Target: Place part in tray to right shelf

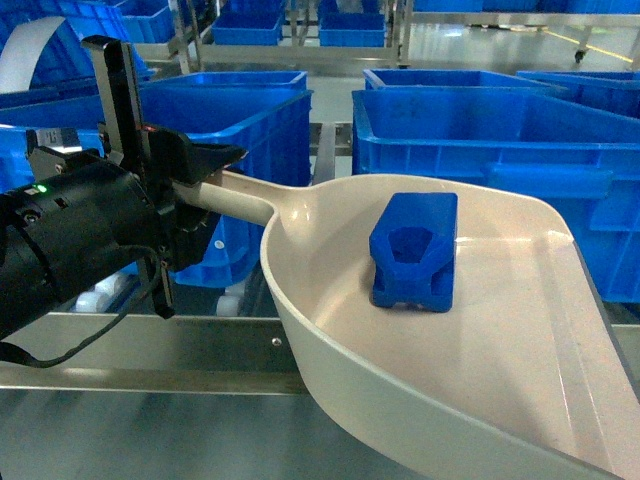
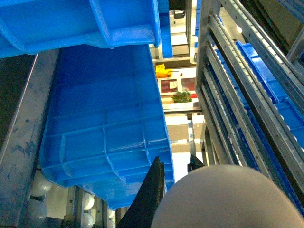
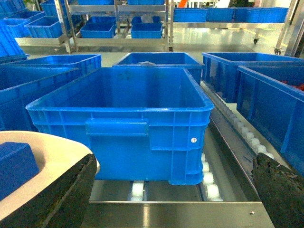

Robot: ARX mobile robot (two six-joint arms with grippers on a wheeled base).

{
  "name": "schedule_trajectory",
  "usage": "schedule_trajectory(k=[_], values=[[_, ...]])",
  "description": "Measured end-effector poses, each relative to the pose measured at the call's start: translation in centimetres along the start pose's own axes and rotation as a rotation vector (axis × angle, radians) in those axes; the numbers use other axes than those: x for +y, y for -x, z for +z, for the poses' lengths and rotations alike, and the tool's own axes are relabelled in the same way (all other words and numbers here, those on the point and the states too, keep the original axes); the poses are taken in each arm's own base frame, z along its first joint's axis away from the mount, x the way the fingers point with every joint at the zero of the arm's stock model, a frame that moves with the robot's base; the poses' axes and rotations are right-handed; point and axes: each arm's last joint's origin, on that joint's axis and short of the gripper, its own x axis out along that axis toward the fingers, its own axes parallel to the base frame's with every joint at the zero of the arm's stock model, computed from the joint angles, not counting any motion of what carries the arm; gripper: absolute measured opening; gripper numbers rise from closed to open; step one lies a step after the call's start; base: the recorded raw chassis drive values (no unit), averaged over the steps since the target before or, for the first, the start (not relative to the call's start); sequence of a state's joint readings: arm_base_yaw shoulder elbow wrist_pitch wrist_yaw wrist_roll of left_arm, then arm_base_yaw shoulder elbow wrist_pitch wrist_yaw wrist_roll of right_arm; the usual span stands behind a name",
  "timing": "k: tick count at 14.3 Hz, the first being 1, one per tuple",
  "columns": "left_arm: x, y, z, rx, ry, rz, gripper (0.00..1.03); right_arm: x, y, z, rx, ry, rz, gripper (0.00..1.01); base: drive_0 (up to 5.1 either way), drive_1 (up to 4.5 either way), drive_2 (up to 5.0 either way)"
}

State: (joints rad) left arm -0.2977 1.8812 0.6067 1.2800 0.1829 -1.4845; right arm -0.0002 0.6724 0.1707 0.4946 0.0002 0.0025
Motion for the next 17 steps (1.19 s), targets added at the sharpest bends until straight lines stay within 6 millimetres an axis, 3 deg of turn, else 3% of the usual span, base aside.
schedule_trajectory(k=[17], values=[[0.0, 0.0, 0.0, 0.0, 0.0, 0.0, 0.12, 0.0, 0.0, -0.01, 0.0, 0.0, 0.0, 0.98, 0.0, 0.0, 0.0]])
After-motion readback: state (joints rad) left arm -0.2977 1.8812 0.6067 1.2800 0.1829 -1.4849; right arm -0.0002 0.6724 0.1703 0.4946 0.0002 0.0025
